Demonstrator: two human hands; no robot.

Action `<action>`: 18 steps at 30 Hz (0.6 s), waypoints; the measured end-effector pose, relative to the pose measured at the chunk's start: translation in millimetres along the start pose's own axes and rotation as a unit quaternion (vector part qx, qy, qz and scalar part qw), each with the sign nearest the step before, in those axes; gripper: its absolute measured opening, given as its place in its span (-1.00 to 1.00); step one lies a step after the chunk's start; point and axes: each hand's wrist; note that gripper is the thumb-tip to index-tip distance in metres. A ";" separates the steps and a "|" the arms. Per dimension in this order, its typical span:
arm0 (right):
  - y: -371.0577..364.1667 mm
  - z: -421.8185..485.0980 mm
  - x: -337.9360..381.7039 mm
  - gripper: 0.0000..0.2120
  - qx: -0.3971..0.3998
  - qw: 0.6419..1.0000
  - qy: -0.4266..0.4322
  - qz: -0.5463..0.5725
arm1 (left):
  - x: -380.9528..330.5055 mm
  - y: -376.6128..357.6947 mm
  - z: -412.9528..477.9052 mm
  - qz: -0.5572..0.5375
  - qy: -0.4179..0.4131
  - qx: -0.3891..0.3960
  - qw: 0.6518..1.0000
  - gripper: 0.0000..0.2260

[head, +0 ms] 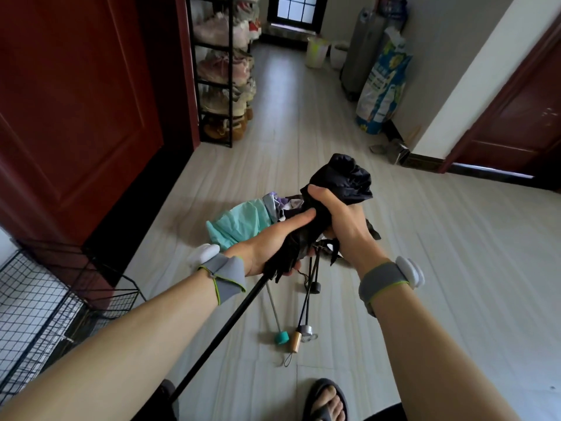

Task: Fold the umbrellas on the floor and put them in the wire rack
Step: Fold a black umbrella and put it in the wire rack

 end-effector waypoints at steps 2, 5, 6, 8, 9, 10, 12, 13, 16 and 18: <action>4.2 2.3 -4.1 -0.67 0.003 0.996 0.055 -0.068 | 0.5 -2.6 2.5 0.048 -0.059 -0.059 0.995 -0.56; 9.1 0.3 -6.3 -0.45 -0.031 0.976 0.067 -0.205 | 2.7 -6.7 5.1 0.067 -0.134 -0.118 0.982 -0.73; 10.7 -0.1 -5.1 -0.42 -0.039 0.968 0.067 -0.240 | 3.3 -7.5 5.6 0.068 -0.147 -0.128 0.978 -0.76; 11.7 -3.5 -0.9 -0.33 -0.036 0.957 0.061 -0.280 | 4.5 -5.1 7.5 0.078 -0.164 -0.152 0.972 -0.78; 12.9 -3.5 -0.6 -0.31 -0.030 0.957 0.059 -0.283 | 5.2 -1.7 9.4 0.079 -0.165 -0.165 0.969 -0.77; 14.7 -1.6 -1.6 -0.31 -0.028 0.960 0.059 -0.273 | 4.9 1.7 10.4 0.076 -0.160 -0.176 0.968 -0.76; 18.6 4.0 -5.9 -0.41 -0.024 0.972 0.062 -0.226 | 4.0 7.8 12.6 0.065 -0.146 -0.185 0.970 -0.72; 20.3 7.8 -9.0 -0.48 -0.017 0.975 0.064 -0.213 | 3.4 9.8 14.0 0.055 -0.139 -0.182 0.972 -0.69; 22.8 13.1 -16.9 -0.69 0.008 0.986 0.033 -0.164 | 1.3 13.2 16.0 0.032 -0.130 -0.174 0.976 -0.65; 24.8 13.0 -22.8 -0.85 0.013 0.987 0.017 -0.156 | 0.1 16.9 17.5 0.027 -0.129 -0.185 0.974 -0.64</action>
Point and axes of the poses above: each hand's wrist, its own z-axis towards the middle knuckle, its own y-axis out of the back of the hand, x = y × z, and after that the axes turned 5 degrees about z, right-handed
